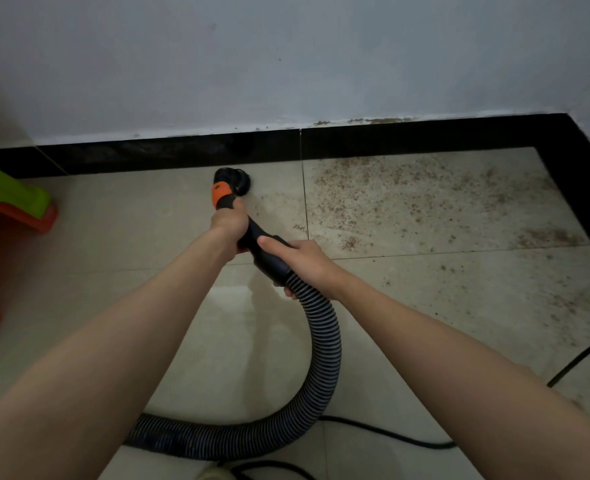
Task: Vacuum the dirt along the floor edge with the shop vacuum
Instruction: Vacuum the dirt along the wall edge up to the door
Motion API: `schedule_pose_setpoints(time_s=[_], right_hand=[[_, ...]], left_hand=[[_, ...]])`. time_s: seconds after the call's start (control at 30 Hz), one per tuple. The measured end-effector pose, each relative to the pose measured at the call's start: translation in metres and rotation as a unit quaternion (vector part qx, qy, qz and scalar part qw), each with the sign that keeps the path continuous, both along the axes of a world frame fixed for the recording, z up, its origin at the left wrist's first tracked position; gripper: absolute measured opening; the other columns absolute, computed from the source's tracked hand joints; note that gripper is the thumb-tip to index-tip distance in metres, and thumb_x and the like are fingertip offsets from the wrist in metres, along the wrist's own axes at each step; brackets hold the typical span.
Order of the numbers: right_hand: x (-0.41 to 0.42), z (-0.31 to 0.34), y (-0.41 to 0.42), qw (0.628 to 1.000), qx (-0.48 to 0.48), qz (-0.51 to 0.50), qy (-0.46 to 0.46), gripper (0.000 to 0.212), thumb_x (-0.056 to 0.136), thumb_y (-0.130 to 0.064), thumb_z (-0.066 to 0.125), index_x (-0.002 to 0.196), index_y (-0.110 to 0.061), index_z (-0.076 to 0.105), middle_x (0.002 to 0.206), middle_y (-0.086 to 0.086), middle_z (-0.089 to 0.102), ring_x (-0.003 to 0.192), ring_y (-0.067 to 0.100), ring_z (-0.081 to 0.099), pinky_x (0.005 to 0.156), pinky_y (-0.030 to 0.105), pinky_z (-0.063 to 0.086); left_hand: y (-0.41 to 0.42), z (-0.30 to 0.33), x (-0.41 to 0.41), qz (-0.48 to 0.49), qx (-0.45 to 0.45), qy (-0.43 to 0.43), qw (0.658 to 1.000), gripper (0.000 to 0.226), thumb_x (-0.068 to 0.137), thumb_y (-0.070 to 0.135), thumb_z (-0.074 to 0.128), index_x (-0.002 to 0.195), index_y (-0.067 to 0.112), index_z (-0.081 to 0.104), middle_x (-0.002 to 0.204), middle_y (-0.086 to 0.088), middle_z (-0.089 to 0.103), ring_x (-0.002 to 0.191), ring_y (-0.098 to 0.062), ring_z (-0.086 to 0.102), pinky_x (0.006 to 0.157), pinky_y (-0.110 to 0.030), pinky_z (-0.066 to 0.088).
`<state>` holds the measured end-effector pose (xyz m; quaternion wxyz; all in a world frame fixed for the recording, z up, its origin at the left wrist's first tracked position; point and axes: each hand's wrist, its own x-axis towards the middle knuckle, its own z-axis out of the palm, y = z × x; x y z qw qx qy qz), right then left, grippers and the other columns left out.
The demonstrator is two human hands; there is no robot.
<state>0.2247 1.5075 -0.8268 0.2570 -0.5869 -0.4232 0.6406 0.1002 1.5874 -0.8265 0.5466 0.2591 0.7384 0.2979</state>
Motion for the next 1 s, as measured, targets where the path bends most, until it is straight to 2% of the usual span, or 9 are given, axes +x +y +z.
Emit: schedule_pose_setpoints(time_s=[0.1,0.23,0.4,0.57,0.73,0.8,0.9,1.0], right_hand=[[-0.009,0.001,-0.003,1.000,-0.013,0.017,0.006,0.060,0.084,-0.057,0.064,0.103,0.001,0.063,0.071,0.014,0.064,0.045,0.019,0.057,0.042,0.024,0.046],[-0.004,0.002,-0.020,0.999,-0.030,-0.008,0.023,0.058,0.086,-0.053,0.064,0.100,0.003,0.063,0.069,0.014,0.061,0.040,0.016,0.054,0.038,0.022,0.044],[0.008,-0.001,-0.039,0.997,-0.024,-0.069,0.008,0.054,0.082,-0.055,0.066,0.091,-0.002,0.064,0.075,0.015,0.061,0.056,0.025,0.060,0.045,0.027,0.048],[0.010,0.009,-0.051,0.994,-0.018,-0.103,-0.031,0.046,0.083,-0.054,0.065,0.080,-0.008,0.063,0.070,0.007,0.061,0.047,0.018,0.057,0.043,0.022,0.046],[0.006,0.015,-0.054,0.993,-0.012,-0.108,-0.052,0.046,0.082,-0.054,0.065,0.078,-0.008,0.062,0.068,0.006,0.060,0.046,0.017,0.058,0.047,0.026,0.053],[0.003,0.017,-0.053,0.993,-0.012,-0.105,-0.055,0.046,0.082,-0.054,0.065,0.079,-0.008,0.062,0.068,0.005,0.060,0.046,0.017,0.058,0.049,0.028,0.054],[0.000,0.016,-0.049,0.994,-0.012,-0.095,-0.046,0.047,0.083,-0.054,0.065,0.081,-0.007,0.063,0.068,0.006,0.060,0.044,0.016,0.057,0.045,0.025,0.051],[0.001,0.011,-0.041,0.997,-0.019,-0.075,-0.015,0.050,0.083,-0.053,0.067,0.086,-0.004,0.063,0.071,0.011,0.061,0.040,0.015,0.055,0.041,0.023,0.045]], left_hand=[[-0.005,-0.001,-0.010,0.022,-0.009,0.005,1.000,0.045,0.100,0.038,0.037,0.134,0.008,0.037,0.122,-0.015,0.053,0.110,-0.031,0.056,0.092,-0.045,0.050],[-0.018,-0.003,-0.005,-0.005,-0.004,0.008,1.000,0.043,0.101,0.035,0.037,0.132,0.006,0.037,0.117,-0.015,0.053,0.108,-0.031,0.055,0.082,-0.041,0.050],[-0.027,-0.006,0.018,-0.056,0.004,-0.021,0.998,0.044,0.100,0.037,0.037,0.128,0.003,0.040,0.104,-0.014,0.054,0.098,-0.030,0.057,0.088,-0.044,0.052],[-0.030,-0.003,0.027,-0.104,-0.019,-0.062,0.992,0.047,0.101,0.038,0.038,0.129,0.002,0.041,0.089,-0.009,0.054,0.079,-0.023,0.057,0.068,-0.036,0.050],[-0.033,0.002,0.027,-0.120,-0.025,-0.072,0.990,0.048,0.101,0.040,0.037,0.129,0.001,0.041,0.082,-0.007,0.050,0.070,-0.018,0.052,0.057,-0.029,0.046],[-0.033,0.002,0.023,-0.126,-0.028,-0.075,0.989,0.047,0.101,0.040,0.036,0.126,0.000,0.042,0.082,-0.007,0.049,0.070,-0.018,0.052,0.057,-0.028,0.045],[-0.031,0.004,0.019,-0.112,-0.020,-0.054,0.992,0.044,0.101,0.041,0.035,0.123,0.003,0.042,0.085,-0.008,0.051,0.075,-0.020,0.054,0.061,-0.030,0.048],[-0.029,0.001,0.013,-0.072,-0.010,-0.011,0.997,0.046,0.101,0.041,0.034,0.127,0.004,0.041,0.097,-0.011,0.055,0.095,-0.027,0.058,0.081,-0.041,0.053]])
